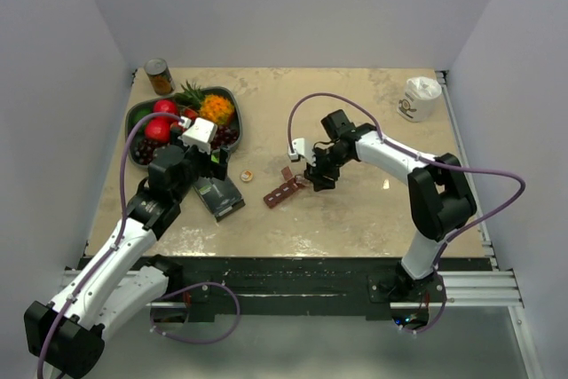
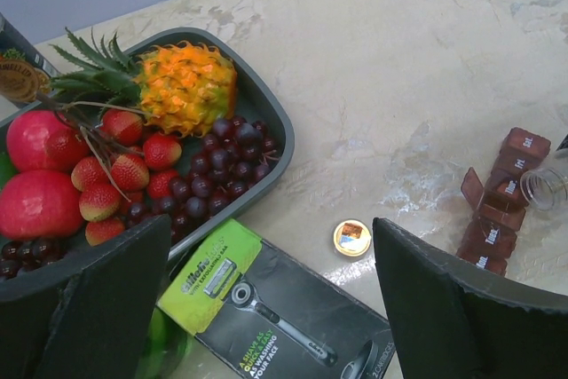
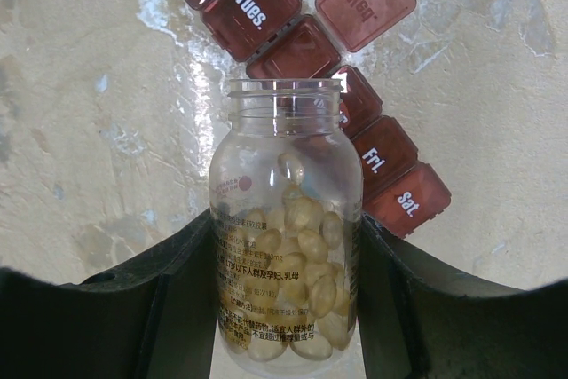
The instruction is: Sort the pills into containers
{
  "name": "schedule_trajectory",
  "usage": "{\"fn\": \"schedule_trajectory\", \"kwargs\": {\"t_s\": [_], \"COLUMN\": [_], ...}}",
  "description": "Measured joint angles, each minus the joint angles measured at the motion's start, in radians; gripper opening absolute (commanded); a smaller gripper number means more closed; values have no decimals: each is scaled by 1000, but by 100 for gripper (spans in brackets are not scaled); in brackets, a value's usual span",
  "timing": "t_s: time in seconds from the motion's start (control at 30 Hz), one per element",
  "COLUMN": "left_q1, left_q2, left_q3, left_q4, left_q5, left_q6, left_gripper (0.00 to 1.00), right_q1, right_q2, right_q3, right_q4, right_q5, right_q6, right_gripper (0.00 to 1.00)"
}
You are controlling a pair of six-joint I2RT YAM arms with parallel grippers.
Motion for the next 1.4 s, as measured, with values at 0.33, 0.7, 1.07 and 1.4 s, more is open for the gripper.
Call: {"fn": "schedule_trajectory", "kwargs": {"t_s": [0.33,0.7,1.07,1.4], "left_q1": [0,0,0,0], "left_q2": [-2,-5,-10,-11], "left_q3": [-2,-2,-2,-2], "left_q4": [0,0,0,0], "left_q5": [1,5,12,16], "left_q6": [0,7,8,8], "left_gripper": [99,99,99,99], "right_q1": [16,52,74,89], "right_q2": [31,40,55,57], "right_q3": [21,44,50,51], "right_q4": [-2,-19,-33,-37], "right_q5": [68,121,162,199], "right_q6": [-3,-24,-34,-38], "right_gripper": [3,3,3,3]}}
